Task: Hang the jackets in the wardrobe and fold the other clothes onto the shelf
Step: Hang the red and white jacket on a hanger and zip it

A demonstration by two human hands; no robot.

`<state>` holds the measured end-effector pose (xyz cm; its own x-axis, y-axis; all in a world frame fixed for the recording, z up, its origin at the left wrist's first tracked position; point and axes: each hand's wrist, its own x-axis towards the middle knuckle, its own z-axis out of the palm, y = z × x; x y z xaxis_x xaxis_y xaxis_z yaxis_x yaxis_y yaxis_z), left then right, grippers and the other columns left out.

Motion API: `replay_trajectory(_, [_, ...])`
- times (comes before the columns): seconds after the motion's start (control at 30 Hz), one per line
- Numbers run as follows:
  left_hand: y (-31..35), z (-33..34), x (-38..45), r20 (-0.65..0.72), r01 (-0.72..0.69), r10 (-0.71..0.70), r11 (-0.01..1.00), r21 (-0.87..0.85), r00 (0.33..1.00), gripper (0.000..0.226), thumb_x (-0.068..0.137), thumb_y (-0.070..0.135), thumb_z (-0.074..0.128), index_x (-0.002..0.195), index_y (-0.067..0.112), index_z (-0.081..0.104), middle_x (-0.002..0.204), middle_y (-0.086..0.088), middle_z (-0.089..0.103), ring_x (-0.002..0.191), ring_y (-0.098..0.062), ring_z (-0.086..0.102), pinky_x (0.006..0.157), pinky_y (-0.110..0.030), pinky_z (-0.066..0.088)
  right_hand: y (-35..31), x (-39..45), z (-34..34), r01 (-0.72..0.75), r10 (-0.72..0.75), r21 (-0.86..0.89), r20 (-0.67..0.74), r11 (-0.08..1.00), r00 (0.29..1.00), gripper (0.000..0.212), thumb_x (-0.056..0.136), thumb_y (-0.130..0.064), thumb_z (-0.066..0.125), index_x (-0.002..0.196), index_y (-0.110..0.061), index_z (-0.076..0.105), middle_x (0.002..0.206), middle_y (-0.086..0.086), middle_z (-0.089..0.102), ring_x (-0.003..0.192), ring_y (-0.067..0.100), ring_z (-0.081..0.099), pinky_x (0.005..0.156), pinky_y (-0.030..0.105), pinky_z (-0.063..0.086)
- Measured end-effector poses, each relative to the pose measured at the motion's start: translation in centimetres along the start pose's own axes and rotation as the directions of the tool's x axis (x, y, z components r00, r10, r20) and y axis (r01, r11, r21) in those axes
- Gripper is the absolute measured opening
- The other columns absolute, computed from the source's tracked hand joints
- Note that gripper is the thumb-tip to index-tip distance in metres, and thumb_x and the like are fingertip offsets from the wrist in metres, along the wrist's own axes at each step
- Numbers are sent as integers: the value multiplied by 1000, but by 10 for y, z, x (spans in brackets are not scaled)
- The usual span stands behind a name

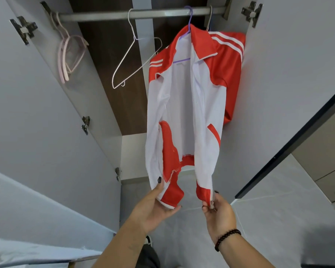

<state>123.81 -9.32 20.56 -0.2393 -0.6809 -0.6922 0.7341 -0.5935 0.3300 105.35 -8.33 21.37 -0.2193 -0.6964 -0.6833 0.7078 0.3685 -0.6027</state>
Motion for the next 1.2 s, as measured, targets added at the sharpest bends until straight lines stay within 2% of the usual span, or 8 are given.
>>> replay_trajectory(0.1, [-11, 2, -4, 160, 78, -63, 993, -91, 985, 66, 75, 22, 78, 135, 13, 51, 131, -24, 58, 120, -49, 54, 94, -66, 45, -6, 4, 1, -57, 55, -40, -43, 998, 998, 9, 89, 1, 58, 83, 2, 66, 69, 6, 60, 59, 13, 52, 52, 17, 51])
replay_trajectory(0.27, [-14, 11, -3, 209, 108, -77, 984, -144, 975, 59, 80, 19, 73, 135, 14, 51, 133, -24, 57, 117, -45, 59, 75, -49, 57, -9, 5, 1, -192, 196, -97, 36, 977, 980, 2, 82, 7, 65, 82, 5, 67, 66, 7, 70, 62, 14, 62, 51, 17, 54])
replay_trajectory(0.43, [-6, 16, 0, 50, 15, -12, 998, -63, 999, 65, 66, 15, 82, 127, 5, 61, 103, -18, 70, 77, -27, 71, 61, -37, 58, -13, 5, -8, -388, 393, -62, 135, 920, 910, 4, 78, 9, 63, 79, 9, 67, 72, 15, 69, 56, 16, 67, 51, 21, 56])
replay_trajectory(0.57, [1, 18, 2, 15, -80, 79, 991, 107, 997, 59, 70, 29, 76, 121, 2, 64, 106, -17, 72, 81, -21, 73, 61, -29, 57, -19, 2, -11, -466, 482, -128, 179, 876, 858, 12, 63, 7, 67, 75, 11, 69, 73, 17, 67, 52, 18, 64, 48, 22, 54])
replay_trajectory(0.67, [7, 21, 0, 25, -131, 129, 949, 288, 991, 50, 81, 42, 63, 115, 6, 69, 111, -12, 72, 83, -13, 71, 69, -26, 55, -21, 1, -7, -458, 487, -179, 180, 871, 855, 28, 65, 7, 69, 93, 10, 65, 81, 15, 65, 47, 12, 53, 43, 18, 47])
replay_trajectory(0.77, [8, 24, 2, -3, -211, 231, 892, 399, 973, 27, 92, 12, 60, 116, 2, 68, 106, -9, 74, 77, -8, 70, 69, -20, 55, -23, 2, -2, -436, 469, -183, 224, 881, 854, 25, 65, 8, 70, 90, 9, 66, 74, 14, 64, 44, 10, 49, 41, 17, 45])
replay_trajectory(0.97, [11, 36, 4, -79, -208, 236, 941, 267, 969, 30, 71, 0, 73, 101, 3, 73, 93, -13, 75, 71, -14, 72, 54, -22, 56, -27, -2, 5, -355, 427, -265, 302, 896, 853, 15, 61, 5, 73, 77, 5, 74, 77, 18, 68, 54, 16, 63, 49, 21, 54])
replay_trajectory(1.2, [5, 56, -8, 105, -96, 83, 987, 132, 991, 15, 64, -2, 74, 79, -1, 78, 86, -13, 75, 71, -16, 73, 58, -24, 58, -34, -12, 13, -291, 315, -122, 384, 949, 868, 18, 63, 8, 70, 79, 0, 76, 79, 16, 71, 63, 19, 70, 51, 23, 56])
